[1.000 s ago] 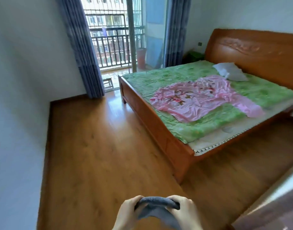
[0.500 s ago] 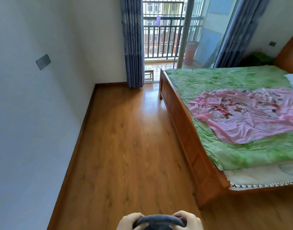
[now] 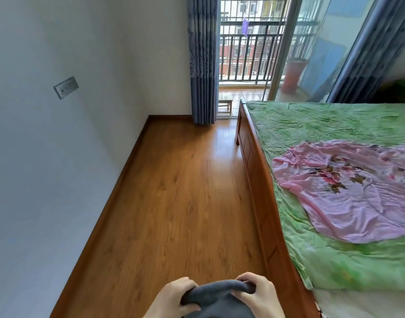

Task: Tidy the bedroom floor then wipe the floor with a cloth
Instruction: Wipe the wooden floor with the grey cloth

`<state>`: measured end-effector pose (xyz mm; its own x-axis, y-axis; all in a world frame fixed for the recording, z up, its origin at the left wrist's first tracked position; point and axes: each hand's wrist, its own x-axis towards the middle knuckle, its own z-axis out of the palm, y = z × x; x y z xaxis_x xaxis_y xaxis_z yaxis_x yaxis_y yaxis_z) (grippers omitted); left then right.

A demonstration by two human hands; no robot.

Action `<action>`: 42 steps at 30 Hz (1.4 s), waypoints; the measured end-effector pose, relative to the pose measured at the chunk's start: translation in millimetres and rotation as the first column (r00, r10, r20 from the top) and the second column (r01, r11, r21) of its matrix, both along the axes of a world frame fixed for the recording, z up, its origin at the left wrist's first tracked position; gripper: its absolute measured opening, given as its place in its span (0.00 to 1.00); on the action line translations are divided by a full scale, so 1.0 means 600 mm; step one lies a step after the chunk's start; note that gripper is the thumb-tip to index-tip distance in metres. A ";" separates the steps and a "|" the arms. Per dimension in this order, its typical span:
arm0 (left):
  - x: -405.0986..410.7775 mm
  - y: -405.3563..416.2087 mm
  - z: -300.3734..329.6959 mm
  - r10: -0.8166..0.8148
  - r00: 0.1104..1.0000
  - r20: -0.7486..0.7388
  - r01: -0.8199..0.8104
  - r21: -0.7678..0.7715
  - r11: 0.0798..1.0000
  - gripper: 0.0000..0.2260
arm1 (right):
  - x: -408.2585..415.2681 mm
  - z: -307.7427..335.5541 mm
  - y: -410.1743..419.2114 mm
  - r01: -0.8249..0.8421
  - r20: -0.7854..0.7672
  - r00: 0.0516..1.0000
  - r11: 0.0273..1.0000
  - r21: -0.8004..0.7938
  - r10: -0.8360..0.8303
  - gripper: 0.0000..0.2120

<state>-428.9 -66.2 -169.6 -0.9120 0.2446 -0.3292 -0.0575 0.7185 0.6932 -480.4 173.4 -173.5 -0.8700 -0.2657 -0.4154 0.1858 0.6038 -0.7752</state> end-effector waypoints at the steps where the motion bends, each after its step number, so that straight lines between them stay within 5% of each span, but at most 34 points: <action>1: -0.009 -0.009 0.002 0.063 0.998 -0.011 -0.063 -0.011 0.998 0.06 | -0.017 0.004 -0.007 -0.007 -0.007 1.000 1.000 -0.019 0.007 0.09; 11: -0.131 -0.129 0.006 0.587 0.797 -0.142 -0.574 0.121 0.810 0.08 | -0.229 0.027 -0.163 -0.250 -0.140 0.962 0.963 -0.101 0.235 0.08; 23: -0.450 -0.290 0.045 0.733 0.637 -0.237 -0.661 0.322 0.678 0.05 | -0.591 0.080 -0.358 -0.291 -0.294 0.920 0.954 -0.067 0.260 0.07; 35: -0.682 -0.368 0.031 0.813 0.563 -0.148 -0.761 0.290 0.580 0.04 | -0.827 0.049 -0.450 -0.231 -0.136 0.968 0.962 -0.145 0.212 0.07; 42: -0.878 -0.381 0.030 0.879 0.456 -0.141 -0.822 0.311 0.477 0.04 | -1.064 0.055 -0.505 -0.352 -0.172 0.928 0.930 -0.105 0.331 0.06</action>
